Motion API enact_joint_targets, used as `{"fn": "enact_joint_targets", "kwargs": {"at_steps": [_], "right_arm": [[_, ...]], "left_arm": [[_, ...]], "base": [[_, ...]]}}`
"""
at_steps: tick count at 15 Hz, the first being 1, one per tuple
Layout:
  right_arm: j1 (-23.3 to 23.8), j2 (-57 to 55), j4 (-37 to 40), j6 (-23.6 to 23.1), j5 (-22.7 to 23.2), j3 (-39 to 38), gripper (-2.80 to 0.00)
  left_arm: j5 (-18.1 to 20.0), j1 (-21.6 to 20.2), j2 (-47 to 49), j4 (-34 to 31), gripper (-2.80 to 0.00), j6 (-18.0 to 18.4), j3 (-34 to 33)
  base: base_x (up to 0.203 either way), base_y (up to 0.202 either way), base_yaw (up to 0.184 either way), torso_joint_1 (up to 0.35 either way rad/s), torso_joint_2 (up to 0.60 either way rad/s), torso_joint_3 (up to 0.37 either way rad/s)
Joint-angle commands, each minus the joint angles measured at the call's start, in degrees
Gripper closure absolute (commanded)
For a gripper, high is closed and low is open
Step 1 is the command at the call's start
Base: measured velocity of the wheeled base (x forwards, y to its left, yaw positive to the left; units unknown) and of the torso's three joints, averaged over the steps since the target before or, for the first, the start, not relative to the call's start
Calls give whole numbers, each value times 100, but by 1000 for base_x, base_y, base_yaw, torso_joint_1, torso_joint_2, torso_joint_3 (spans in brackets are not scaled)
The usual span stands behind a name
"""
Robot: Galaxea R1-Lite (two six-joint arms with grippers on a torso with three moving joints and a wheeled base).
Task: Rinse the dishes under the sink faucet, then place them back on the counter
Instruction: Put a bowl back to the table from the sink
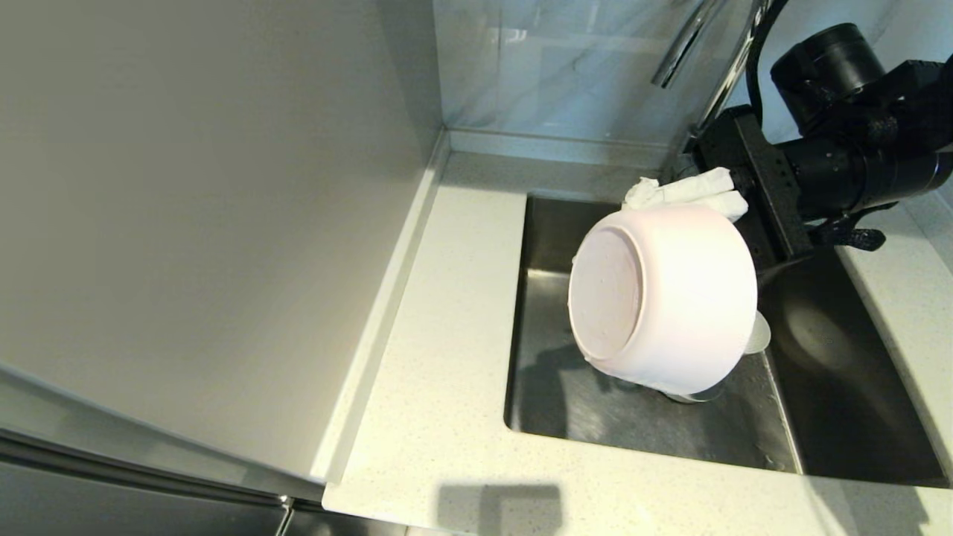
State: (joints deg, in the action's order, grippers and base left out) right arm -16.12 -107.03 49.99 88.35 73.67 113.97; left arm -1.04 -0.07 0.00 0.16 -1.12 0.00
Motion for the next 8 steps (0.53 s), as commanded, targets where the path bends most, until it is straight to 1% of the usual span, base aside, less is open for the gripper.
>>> {"fn": "enact_joint_targets", "kwargs": {"at_steps": [1, 3, 4, 5, 6, 7, 8], "right_arm": [[102, 145, 28, 48, 40, -8, 0], [159, 320, 4, -55, -83, -166, 0], [220, 445, -8, -312, -225, -218, 0], [397, 525, -13, -659, -388, -244, 0], [580, 584, -18, -1115, -710, -244, 0], [698, 607, -12, -1711, -1223, -261, 0], [757, 613, 3, -2487, -1790, -313, 0]], "left_arm": [[-2, -1, -18, 2, 0, -2, 0], [6, -1, -18, 2, 0, -10, 0], [1, -1, -18, 2, 0, -2, 0], [-2, -1, -18, 2, 0, -3, 0], [-2, -1, -18, 2, 0, -2, 0], [-2, -1, -18, 2, 0, -2, 0], [2, -1, -18, 2, 0, -2, 0]], "base": [[0, 0, 0, 0, 0, 0], [0, 0, 0, 0, 0, 0], [0, 0, 0, 0, 0, 0], [0, 0, 0, 0, 0, 0], [0, 0, 0, 0, 0, 0], [0, 0, 0, 0, 0, 0], [0, 0, 0, 0, 0, 0]]}}
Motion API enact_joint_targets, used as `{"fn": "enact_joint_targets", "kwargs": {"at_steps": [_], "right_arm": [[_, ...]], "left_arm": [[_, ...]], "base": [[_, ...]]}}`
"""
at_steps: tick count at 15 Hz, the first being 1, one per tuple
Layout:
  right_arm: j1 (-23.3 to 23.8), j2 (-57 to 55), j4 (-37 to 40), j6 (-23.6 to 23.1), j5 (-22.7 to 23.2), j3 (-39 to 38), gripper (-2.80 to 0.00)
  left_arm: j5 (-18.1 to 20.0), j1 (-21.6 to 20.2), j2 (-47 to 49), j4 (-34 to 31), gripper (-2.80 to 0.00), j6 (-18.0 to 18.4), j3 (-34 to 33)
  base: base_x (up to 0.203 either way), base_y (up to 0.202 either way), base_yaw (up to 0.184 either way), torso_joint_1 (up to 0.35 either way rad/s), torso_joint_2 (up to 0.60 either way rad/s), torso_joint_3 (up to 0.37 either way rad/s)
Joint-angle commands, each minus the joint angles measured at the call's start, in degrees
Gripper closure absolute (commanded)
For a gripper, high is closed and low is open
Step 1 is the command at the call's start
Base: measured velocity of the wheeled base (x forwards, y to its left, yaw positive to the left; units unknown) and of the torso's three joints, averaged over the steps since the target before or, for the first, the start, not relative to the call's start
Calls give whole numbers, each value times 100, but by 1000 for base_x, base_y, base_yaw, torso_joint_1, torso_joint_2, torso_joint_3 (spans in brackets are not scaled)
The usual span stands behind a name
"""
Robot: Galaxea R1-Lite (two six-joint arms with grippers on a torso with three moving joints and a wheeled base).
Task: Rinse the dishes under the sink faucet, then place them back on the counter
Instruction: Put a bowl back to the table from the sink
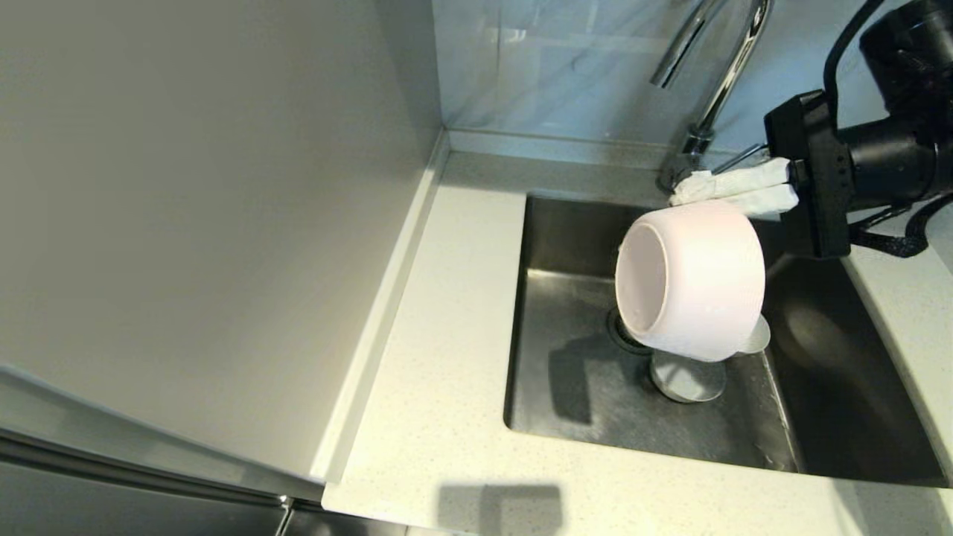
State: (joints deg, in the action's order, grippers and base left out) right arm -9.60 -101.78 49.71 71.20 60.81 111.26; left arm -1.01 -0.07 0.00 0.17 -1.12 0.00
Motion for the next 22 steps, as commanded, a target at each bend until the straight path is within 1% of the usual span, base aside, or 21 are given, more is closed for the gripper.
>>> {"fn": "enact_joint_targets", "kwargs": {"at_steps": [1, 2, 3, 4, 5, 6, 7, 9, 11, 13, 14, 16, 17, 18, 19, 22], "right_arm": [[171, 98, 40, -1787, -1142, -153, 0], [254, 126, 45, -2879, -1717, -297, 0], [388, 175, 49, -4163, -2395, -448, 0], [577, 228, 49, -5353, -3101, -563, 0], [819, 277, 46, -6350, -3712, -639, 0], [1157, 318, 33, -7064, -4148, -685, 0], [1442, 347, 12, -7582, -4459, -722, 0], [1655, 326, -93, -8297, -5078, -754, 0], [1691, 243, -1036, -8572, -5405, -883, 0], [1707, 114, -2004, -9069, -5864, -1206, 0], [1714, 12, -2239, -9215, -5948, -1272, 0], [1719, -291, -2635, -9286, -6008, -1223, 0], [1756, -481, -3031, -9367, -6154, -1207, 0], [1836, -658, -3381, -9517, -6393, -1206, 0], [1984, -814, -3607, -9655, -6553, -1183, 0], [2300, -1048, -3686, -9728, -6649, -965, 0]], "left_arm": [[-4, -1, -18, 0, 0, -7, 0], [-4, -1, -18, 0, 0, -2, 0], [-4, -1, -18, 0, 0, -2, 0], [-1, -1, -18, 0, 0, -2, 0], [3, -1, -18, 0, 0, -2, 0], [-4, -1, -18, 0, 0, -2, 0], [-4, -1, -18, 0, 0, -2, 0], [-4, -1, -18, 0, 0, -2, 0], [-4, -1, -18, 0, 0, -2, 0], [-4, -1, -18, 0, 0, -2, 0], [-4, -1, -18, 0, 0, -3, 0], [-4, -1, -18, 0, 0, -2, 0], [1, -1, -18, 0, 0, -2, 0], [-4, -1, -18, 0, 0, -2, 0], [-4, -1, -18, 0, 0, -2, 0], [-4, -1, -18, 0, 0, -5, 0]], "base": [[0, 0, 0, 0, 0, 0], [0, 0, 0, 0, 0, 0], [0, 0, 0, 0, 0, 0], [0, 0, 0, 0, 0, 0], [0, 0, 0, 0, 0, 0], [0, 0, 0, 0, 0, 0], [0, 0, 0, 0, 0, 0], [0, 0, 0, 0, 0, 0], [0, 0, 0, 0, 0, 0], [0, 0, 0, 0, 0, 0], [0, 0, 0, 0, 0, 0], [0, 0, 0, 0, 0, 0], [0, 0, 0, 0, 0, 0], [0, 0, 0, 0, 0, 0], [0, 0, 0, 0, 0, 0], [0, 0, 0, 0, 0, 0]]}}
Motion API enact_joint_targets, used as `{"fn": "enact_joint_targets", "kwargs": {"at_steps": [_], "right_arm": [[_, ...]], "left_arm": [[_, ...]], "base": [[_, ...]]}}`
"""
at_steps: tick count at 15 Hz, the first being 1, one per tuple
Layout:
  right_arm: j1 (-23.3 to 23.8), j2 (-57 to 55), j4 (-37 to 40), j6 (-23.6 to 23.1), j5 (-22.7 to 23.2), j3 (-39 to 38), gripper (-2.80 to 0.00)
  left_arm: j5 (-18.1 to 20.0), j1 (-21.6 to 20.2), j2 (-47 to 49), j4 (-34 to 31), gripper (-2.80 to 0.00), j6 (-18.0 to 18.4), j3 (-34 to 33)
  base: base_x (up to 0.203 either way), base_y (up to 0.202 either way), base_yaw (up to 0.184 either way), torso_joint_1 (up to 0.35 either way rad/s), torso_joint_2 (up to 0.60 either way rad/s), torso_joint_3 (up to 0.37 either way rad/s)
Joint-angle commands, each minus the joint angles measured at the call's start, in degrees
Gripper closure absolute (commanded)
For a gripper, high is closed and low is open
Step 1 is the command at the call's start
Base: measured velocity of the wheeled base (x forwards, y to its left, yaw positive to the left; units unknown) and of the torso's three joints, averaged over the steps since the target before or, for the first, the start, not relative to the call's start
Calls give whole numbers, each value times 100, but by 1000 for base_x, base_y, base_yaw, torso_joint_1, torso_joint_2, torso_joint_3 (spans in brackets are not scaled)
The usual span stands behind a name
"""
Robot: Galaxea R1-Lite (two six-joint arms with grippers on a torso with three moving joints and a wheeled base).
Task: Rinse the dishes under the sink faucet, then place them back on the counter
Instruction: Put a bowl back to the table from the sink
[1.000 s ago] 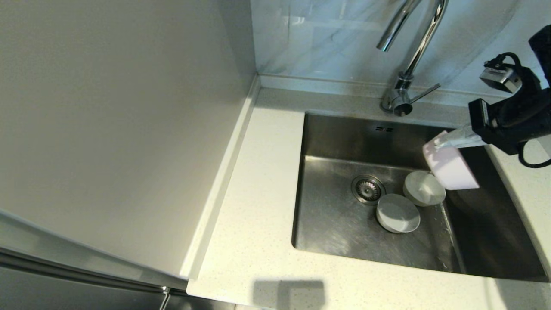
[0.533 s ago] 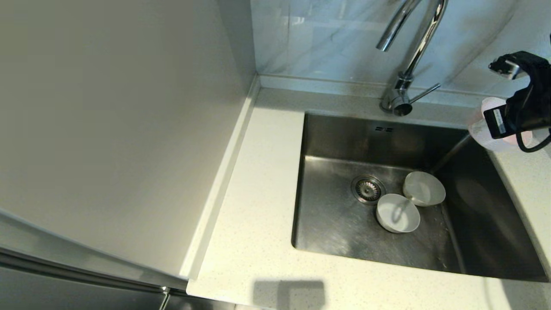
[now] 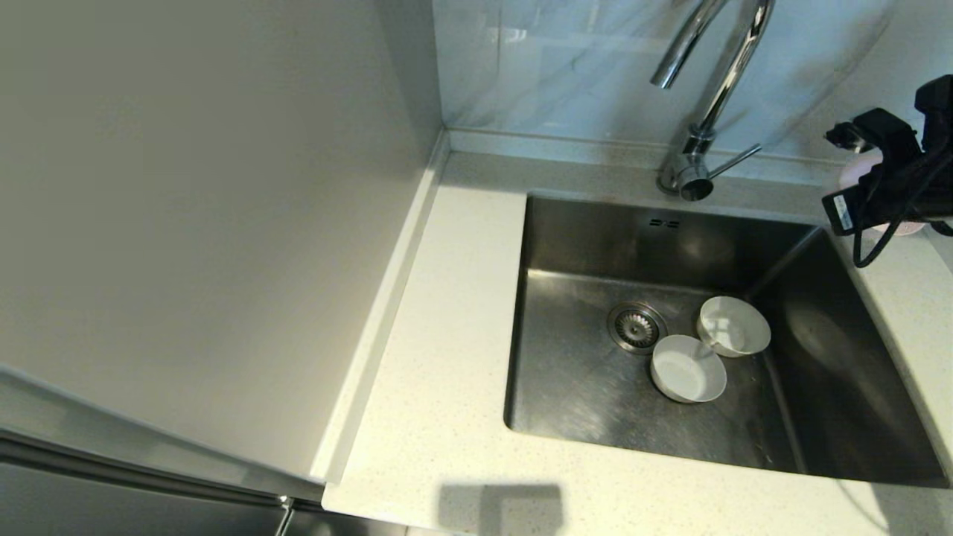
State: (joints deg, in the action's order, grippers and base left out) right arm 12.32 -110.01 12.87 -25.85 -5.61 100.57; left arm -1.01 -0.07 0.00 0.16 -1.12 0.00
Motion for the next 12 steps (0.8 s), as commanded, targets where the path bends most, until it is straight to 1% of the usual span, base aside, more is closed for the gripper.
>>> {"fn": "enact_joint_targets", "kwargs": {"at_steps": [1, 3, 8, 12], "right_arm": [[193, -297, 3, -33, -73, 254, 0], [406, -390, 12, -160, -115, 362, 0], [711, -734, -4, -313, -142, 551, 0], [842, -1109, -4, -324, -151, 1033, 0]], "left_arm": [[-4, -1, -18, 2, 0, -2, 0], [-4, -1, -18, 2, 0, -2, 0], [-4, -1, -18, 2, 0, -2, 0], [-4, -1, -18, 2, 0, -2, 0]], "base": [[0, 0, 0, 0, 0, 0], [0, 0, 0, 0, 0, 0], [0, 0, 0, 0, 0, 0], [0, 0, 0, 0, 0, 0]]}}
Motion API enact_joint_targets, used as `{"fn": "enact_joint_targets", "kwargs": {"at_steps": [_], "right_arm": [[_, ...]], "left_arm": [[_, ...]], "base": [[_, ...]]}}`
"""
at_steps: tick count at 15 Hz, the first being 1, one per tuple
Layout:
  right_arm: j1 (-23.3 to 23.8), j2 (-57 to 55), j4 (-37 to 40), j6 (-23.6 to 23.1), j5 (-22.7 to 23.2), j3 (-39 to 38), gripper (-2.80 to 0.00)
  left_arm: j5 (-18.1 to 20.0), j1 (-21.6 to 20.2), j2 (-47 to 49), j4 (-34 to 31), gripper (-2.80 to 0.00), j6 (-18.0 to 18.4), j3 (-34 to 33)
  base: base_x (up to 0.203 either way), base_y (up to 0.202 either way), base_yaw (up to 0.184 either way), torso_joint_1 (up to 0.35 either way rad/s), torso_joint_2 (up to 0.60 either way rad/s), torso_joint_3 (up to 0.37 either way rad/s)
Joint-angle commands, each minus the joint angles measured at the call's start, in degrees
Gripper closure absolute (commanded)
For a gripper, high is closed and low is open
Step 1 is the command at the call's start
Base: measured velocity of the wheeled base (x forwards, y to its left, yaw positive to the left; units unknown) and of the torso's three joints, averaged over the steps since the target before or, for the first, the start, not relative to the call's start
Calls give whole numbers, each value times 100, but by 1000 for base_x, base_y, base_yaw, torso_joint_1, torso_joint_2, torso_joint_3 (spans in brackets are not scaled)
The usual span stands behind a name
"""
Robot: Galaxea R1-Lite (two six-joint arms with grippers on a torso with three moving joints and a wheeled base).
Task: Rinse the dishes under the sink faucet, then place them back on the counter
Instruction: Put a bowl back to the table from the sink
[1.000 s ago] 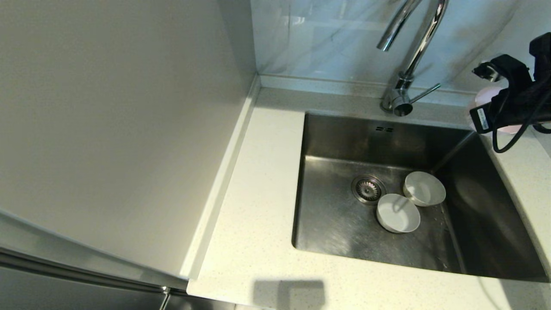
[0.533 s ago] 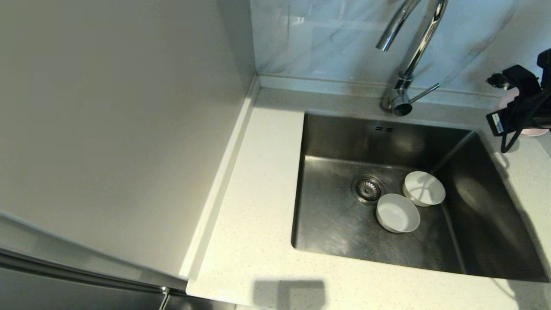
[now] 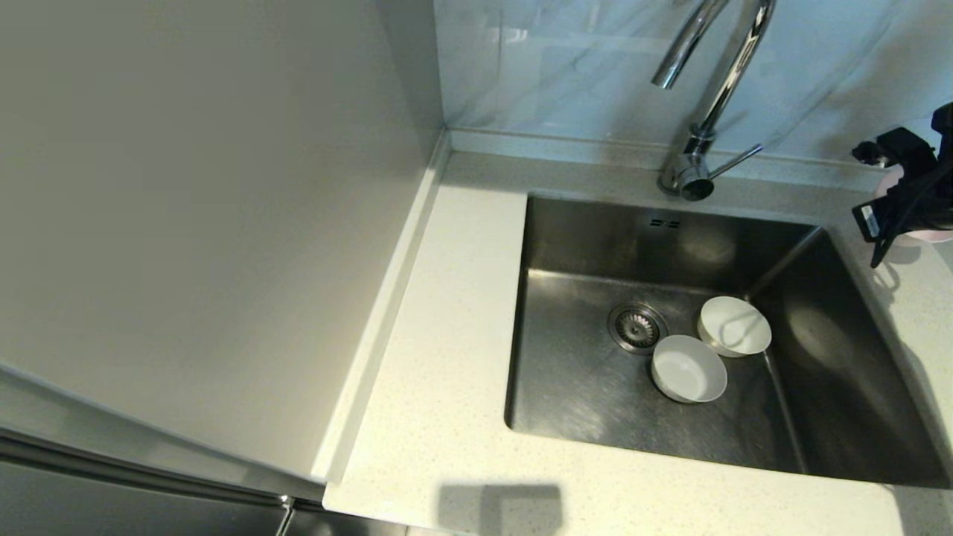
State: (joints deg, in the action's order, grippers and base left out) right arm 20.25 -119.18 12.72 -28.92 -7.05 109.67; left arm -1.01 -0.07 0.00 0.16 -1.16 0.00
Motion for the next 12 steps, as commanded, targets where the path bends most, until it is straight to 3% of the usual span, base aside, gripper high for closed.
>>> {"fn": "enact_joint_targets", "kwargs": {"at_steps": [1, 10, 11, 12], "right_arm": [[57, -249, 12, -18, -16, 144, 0], [58, -501, -15, -176, -210, 274, 0], [58, -501, -8, -168, -227, 310, -280], [58, -501, -15, -149, -236, 336, -280]], "left_arm": [[-4, -1, -18, 2, 0, -1, 0], [3, -1, -18, 2, 0, 1, 0], [-4, -1, -18, 2, 0, 2, 0], [-2, -1, -18, 2, 0, -1, 0]], "base": [[0, 0, 0, 0, 0, 0], [0, 0, 0, 0, 0, 0], [0, 0, 0, 0, 0, 0], [0, 0, 0, 0, 0, 0]]}}
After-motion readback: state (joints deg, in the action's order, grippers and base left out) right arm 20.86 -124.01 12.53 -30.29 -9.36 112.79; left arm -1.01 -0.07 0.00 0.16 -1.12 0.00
